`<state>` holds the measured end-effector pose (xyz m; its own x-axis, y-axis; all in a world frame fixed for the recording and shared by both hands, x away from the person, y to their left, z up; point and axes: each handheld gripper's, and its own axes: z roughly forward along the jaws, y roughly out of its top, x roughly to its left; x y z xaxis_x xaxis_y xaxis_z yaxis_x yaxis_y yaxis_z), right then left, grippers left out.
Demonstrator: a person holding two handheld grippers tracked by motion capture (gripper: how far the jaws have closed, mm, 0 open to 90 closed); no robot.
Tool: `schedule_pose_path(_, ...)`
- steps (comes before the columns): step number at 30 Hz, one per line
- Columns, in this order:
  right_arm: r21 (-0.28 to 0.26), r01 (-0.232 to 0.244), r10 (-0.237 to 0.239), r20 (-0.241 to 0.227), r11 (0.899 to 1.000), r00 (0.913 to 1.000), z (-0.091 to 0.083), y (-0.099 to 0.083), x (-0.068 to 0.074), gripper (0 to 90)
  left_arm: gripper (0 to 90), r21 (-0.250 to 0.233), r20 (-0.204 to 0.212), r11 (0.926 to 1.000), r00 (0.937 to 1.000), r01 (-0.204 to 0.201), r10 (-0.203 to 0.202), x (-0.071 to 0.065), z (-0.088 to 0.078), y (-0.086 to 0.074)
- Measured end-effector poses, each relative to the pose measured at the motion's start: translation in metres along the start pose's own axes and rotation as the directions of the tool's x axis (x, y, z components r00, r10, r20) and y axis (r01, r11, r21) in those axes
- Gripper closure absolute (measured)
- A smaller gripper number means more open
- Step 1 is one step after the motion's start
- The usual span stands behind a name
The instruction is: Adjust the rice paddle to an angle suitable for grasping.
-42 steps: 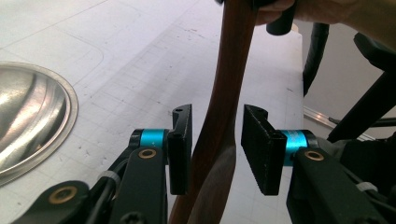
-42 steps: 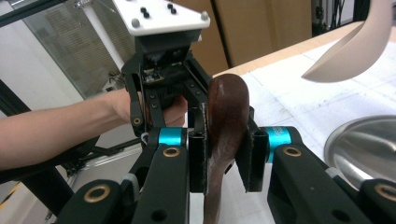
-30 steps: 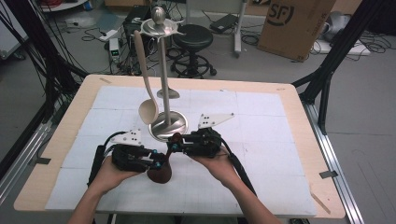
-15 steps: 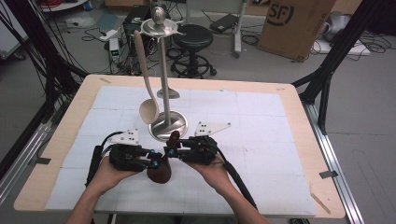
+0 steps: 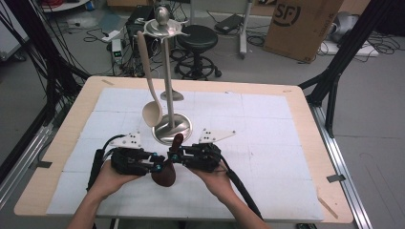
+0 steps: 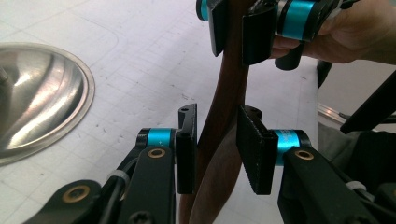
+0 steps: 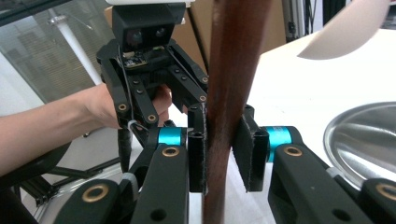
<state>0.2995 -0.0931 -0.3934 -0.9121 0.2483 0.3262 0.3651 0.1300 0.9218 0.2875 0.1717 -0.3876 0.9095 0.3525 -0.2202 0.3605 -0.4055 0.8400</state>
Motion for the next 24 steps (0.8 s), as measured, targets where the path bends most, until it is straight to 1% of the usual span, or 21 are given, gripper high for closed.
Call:
schedule_pose_path(2,-0.002,0.011,-0.011,-0.004,1.0,0.9999,0.0,0.003,0.001,76.9,70.3,0.004,0.003,1.0,1.0,0.002,-0.002,-0.001,0.001,0.0)
schedule_pose_path(4,-0.002,0.022,-0.022,-0.003,1.0,0.9998,0.0,0.008,0.001,76.8,70.3,0.007,0.004,0.9999,0.9999,-0.01,0.01,-0.002,0.002,0.0)
schedule_pose_path(6,0.0,0.023,-0.023,-0.014,1.0,0.9996,0.0,0.011,-0.001,76.9,70.0,-0.002,0.003,1.0,1.0,-0.009,0.009,-0.002,0.001,0.001)
schedule_pose_path(8,0.003,0.028,-0.027,-0.016,1.0,0.9995,0.0,0.014,-0.003,76.9,69.3,-0.013,-0.004,0.9999,1.0,-0.003,0.003,-0.002,-0.002,0.001)
schedule_pose_path(11,0.008,0.021,-0.021,-0.019,1.0,0.9996,-0.002,0.017,-0.006,76.9,67.2,-0.02,-0.013,0.9998,0.9999,-0.003,0.003,-0.001,-0.004,0.001)
schedule_pose_path(14,0.017,0.027,-0.026,-0.028,0.999,0.9993,-0.004,0.018,-0.009,76.9,64.7,-0.017,-0.041,0.9998,0.9991,-0.006,0.005,0.0,-0.007,0.001)
schedule_pose_path(16,0.031,0.041,-0.04,-0.033,0.999,0.9987,-0.005,0.02,-0.01,76.9,63.9,-0.013,-0.056,0.9999,0.9984,-0.01,0.009,0.0,-0.009,0.0)
schedule_pose_path(19,0.035,0.045,-0.043,-0.04,0.998,0.9982,-0.005,0.023,-0.012,76.9,61.7,-0.006,-0.093,0.9999,0.9956,-0.01,0.009,0.002,-0.012,-0.001)
schedule_pose_path(24,0.051,0.058,-0.055,-0.059,0.997,0.9968,-0.005,0.033,-0.014,76.9,54.9,0.004,-0.143,0.9999,0.9896,0.012,-0.011,0.006,-0.019,-0.005)
